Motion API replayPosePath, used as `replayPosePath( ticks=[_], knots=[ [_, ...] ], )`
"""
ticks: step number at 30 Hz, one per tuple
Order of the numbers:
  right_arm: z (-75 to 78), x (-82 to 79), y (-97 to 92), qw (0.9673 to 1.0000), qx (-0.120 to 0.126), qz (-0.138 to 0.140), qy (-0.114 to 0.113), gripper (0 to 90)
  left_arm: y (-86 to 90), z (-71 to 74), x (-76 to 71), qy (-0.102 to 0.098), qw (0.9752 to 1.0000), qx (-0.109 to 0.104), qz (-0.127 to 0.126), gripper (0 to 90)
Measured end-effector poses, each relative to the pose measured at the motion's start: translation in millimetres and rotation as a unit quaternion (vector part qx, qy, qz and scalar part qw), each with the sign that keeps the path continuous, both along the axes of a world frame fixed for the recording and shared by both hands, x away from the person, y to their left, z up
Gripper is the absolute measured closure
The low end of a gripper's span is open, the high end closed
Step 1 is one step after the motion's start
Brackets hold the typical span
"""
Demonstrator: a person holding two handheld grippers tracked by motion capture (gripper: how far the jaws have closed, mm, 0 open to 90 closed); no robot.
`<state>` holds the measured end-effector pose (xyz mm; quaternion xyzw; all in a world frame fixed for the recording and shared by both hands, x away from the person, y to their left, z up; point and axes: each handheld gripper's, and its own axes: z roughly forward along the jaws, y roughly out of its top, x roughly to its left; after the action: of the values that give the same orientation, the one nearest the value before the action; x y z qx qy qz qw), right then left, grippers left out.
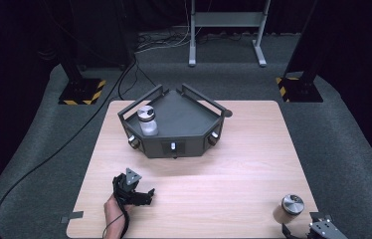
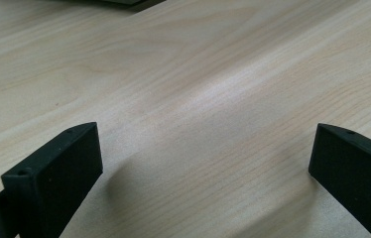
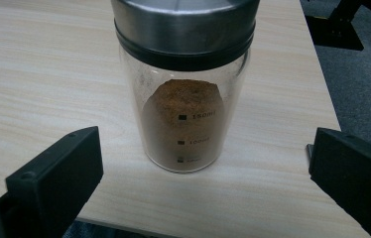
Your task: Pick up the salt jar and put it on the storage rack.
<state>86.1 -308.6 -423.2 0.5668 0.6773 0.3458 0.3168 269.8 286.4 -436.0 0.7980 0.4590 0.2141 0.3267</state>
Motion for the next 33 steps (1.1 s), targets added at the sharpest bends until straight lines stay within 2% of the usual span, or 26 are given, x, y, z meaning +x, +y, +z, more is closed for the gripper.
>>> replayPosePath(
  ticks=[4,7,11,19,22,33],
  knots=[
    [-0.4,0.1,0.9,1.0,-0.001,0.001,0.0,0.0,-0.1,-3.9,-2.6,0.0,0.9999,-0.013,-0.004,0.2],
    [-0.2,0.1,1.5,1.0,-0.002,0.004,0.002,0.0,-2.5,-4.0,-4.3,-0.003,0.9999,-0.011,-0.003,0.2],
    [-0.4,0.0,2.0,1.0,-0.004,0.004,0.005,0.0,0.4,-3.7,-0.7,0.007,0.9998,-0.021,-0.001,0.1],
    [-1.1,-3.2,1.0,1.0,0.002,0.002,0.0,0.0,0.0,-3.8,-1.6,0.006,0.9998,-0.019,-0.001,0.2],
    [0.3,-2.4,3.0,1.0,-0.001,0.004,0.0,0.0,1.7,-4.0,0.5,0.001,0.9998,-0.014,-0.015,0.0],
    [2.9,-2.4,6.3,1.0,0.0,0.005,-0.008,0.0,1.4,-4.4,0.4,0.002,0.9998,-0.017,-0.009,0.1]
  ],
)
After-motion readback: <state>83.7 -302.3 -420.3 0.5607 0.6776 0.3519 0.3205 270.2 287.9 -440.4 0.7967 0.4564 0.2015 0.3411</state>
